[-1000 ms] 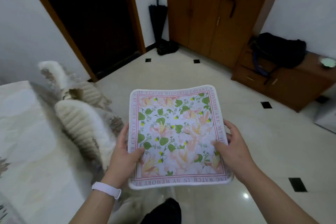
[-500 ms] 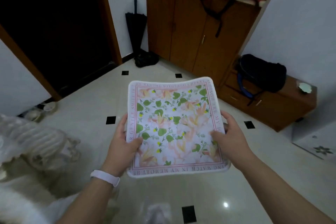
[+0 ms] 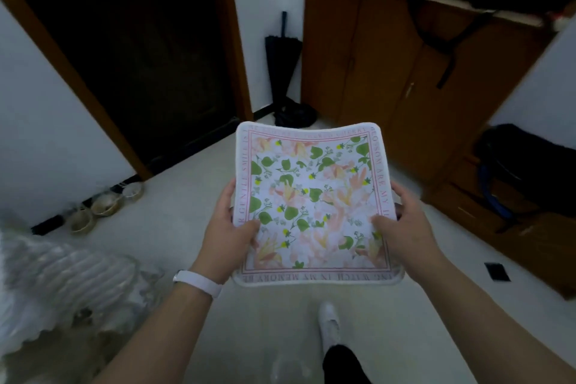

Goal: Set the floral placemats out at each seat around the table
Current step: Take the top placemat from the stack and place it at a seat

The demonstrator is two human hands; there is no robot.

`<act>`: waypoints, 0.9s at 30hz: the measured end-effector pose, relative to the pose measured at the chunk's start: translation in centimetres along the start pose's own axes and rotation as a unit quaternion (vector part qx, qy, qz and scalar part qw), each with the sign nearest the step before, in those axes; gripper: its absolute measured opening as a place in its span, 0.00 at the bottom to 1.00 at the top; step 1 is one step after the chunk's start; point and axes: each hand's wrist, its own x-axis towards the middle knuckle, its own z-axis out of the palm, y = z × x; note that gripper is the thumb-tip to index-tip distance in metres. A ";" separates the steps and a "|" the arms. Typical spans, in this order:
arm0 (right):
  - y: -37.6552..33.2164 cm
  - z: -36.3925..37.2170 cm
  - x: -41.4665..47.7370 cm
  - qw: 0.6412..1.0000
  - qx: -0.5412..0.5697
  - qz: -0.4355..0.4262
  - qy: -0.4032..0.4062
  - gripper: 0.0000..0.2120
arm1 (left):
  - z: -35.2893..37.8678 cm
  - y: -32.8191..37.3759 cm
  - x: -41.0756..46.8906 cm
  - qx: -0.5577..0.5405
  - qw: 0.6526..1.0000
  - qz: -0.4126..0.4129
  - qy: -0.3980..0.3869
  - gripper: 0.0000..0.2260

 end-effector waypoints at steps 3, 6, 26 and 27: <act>-1.0 0.7 5.8 0.999 0.013 -0.005 -0.032 0.29 | 0.6 0.8 4.4 -0.013 0.999 -0.011 0.028 0.34; -2.3 1.0 11.3 0.998 0.024 -0.001 -0.065 0.28 | 1.8 2.4 8.2 -0.017 0.999 -0.023 0.040 0.34; -13.6 24.9 28.9 0.938 -0.025 -0.058 -0.341 0.29 | -10.5 2.9 19.0 -0.082 0.944 -0.025 0.317 0.34; -14.2 26.7 29.3 0.935 -0.037 -0.065 -0.345 0.29 | -11.5 2.4 19.9 -0.092 0.941 -0.028 0.325 0.33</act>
